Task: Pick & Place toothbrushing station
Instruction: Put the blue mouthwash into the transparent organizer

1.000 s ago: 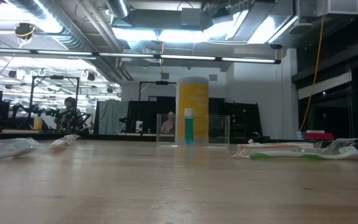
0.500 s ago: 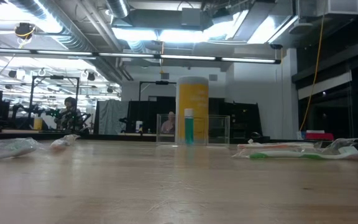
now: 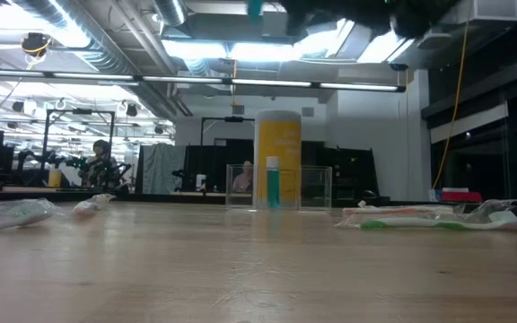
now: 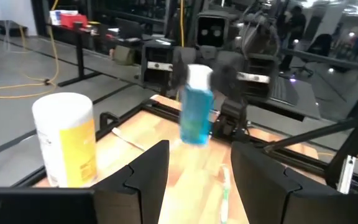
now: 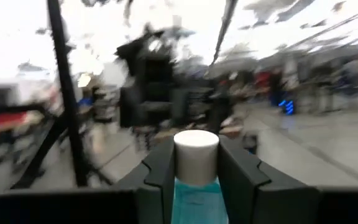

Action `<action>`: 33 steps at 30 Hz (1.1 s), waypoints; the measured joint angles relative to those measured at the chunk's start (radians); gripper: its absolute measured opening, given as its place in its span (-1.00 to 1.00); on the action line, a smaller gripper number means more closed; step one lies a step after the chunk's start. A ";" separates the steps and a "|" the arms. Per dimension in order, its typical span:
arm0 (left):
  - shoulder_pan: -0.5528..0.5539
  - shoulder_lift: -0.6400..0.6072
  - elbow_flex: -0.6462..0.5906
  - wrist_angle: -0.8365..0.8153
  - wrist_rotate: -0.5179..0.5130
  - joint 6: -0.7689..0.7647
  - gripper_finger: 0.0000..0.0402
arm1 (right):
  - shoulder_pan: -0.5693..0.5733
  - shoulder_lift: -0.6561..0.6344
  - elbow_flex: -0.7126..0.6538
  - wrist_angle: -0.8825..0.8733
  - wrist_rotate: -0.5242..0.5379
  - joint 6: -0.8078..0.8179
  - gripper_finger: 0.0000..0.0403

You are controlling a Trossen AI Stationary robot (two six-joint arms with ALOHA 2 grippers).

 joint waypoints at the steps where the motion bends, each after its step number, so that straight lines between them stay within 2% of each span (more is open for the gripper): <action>1: -0.001 -0.001 0.000 -0.004 -0.011 -0.003 -0.15 | -0.018 -0.007 -0.039 0.053 0.008 0.014 -0.54; 7: 0.005 -0.001 0.000 -0.028 -0.032 0.016 -0.15 | -0.121 -0.019 -0.253 0.243 0.025 0.045 -0.54; 12: 0.035 0.000 0.000 -0.042 -0.032 0.018 -0.15 | -0.185 -0.015 -0.349 0.278 0.013 0.016 -0.54; 22: 0.063 0.005 -0.001 -0.058 -0.029 0.026 -0.15 | -0.280 0.053 -0.411 0.314 -0.078 -0.054 -0.54; 33: 0.062 0.024 -0.001 -0.058 -0.029 0.027 -0.15 | -0.348 0.280 -0.410 0.607 -0.135 0.001 -0.54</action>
